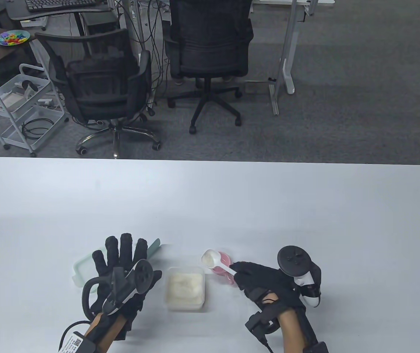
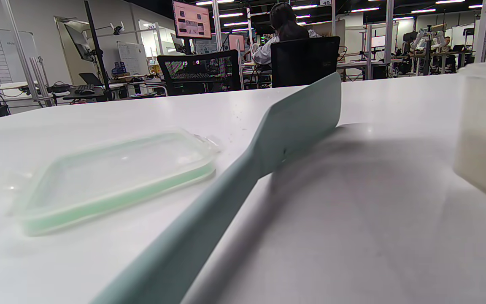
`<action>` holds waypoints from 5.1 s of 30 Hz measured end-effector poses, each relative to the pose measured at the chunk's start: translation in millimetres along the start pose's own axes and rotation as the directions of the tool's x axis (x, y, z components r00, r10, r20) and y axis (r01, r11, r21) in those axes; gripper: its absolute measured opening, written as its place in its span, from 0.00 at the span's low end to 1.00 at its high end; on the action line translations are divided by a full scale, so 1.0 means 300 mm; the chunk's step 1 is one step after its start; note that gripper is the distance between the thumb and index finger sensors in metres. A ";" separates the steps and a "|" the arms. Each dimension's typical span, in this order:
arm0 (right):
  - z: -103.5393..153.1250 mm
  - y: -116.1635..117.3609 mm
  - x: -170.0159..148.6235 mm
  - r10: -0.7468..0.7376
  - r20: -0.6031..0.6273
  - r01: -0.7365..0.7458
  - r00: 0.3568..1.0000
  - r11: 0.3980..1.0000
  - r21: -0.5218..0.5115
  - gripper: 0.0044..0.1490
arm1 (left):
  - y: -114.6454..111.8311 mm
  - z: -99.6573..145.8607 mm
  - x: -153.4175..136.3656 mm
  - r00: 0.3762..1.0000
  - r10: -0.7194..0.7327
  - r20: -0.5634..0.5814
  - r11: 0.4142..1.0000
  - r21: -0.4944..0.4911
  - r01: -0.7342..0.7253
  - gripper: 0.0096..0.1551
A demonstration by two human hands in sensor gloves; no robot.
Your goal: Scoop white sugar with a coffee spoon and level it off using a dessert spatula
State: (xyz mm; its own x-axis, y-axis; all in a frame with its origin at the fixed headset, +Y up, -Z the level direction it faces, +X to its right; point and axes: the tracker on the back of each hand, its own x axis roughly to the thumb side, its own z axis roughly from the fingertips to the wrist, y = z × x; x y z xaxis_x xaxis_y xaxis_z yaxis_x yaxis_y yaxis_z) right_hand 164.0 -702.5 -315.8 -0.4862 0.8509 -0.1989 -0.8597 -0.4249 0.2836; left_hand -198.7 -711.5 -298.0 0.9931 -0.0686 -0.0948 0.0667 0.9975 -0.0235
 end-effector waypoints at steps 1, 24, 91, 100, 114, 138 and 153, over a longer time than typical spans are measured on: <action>0.001 -0.024 -0.017 0.011 -0.030 -0.012 0.999 1.000 -0.018 0.32 | -0.001 0.000 0.000 1.000 -0.004 0.000 1.000 -0.006 0.004 0.56; -0.012 -0.139 -0.169 0.033 -0.274 -0.052 0.961 0.997 -0.063 0.29 | -0.017 -0.009 -0.001 1.000 -0.025 -0.004 0.996 -0.088 0.024 0.55; 0.036 0.436 0.169 0.923 0.123 -0.869 0.366 0.386 -0.310 0.29 | -0.124 -0.019 0.127 0.922 0.192 0.336 0.944 -0.320 -0.080 0.69; 0.016 0.403 0.151 0.834 0.206 -0.812 0.512 0.548 -0.201 0.29 | -0.127 -0.020 0.130 0.925 0.182 0.334 0.945 -0.320 -0.071 0.69; -0.029 0.239 0.084 0.470 0.195 -0.478 0.861 0.878 -0.009 0.30 | -0.128 -0.018 0.132 0.927 0.173 0.333 0.948 -0.313 -0.065 0.69; -0.017 0.192 0.091 0.319 0.241 -0.334 0.917 0.942 0.020 0.30 | 0.016 -0.029 -0.049 0.914 0.332 0.233 0.938 -0.182 -0.294 0.67; -0.017 0.181 0.089 0.301 0.240 -0.316 0.923 0.948 0.025 0.30 | -0.001 -0.054 -0.155 0.957 0.035 -0.288 0.952 -0.282 -0.119 0.38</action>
State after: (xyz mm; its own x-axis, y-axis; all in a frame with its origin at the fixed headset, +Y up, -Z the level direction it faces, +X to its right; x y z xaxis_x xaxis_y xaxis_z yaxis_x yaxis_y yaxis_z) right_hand 103.6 -704.5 -310.4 -0.6701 0.7313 0.1275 -0.6574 -0.6643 0.3557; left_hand -246.6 -708.7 -309.8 0.9251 -0.0358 -0.3779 -0.0823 0.9530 -0.2916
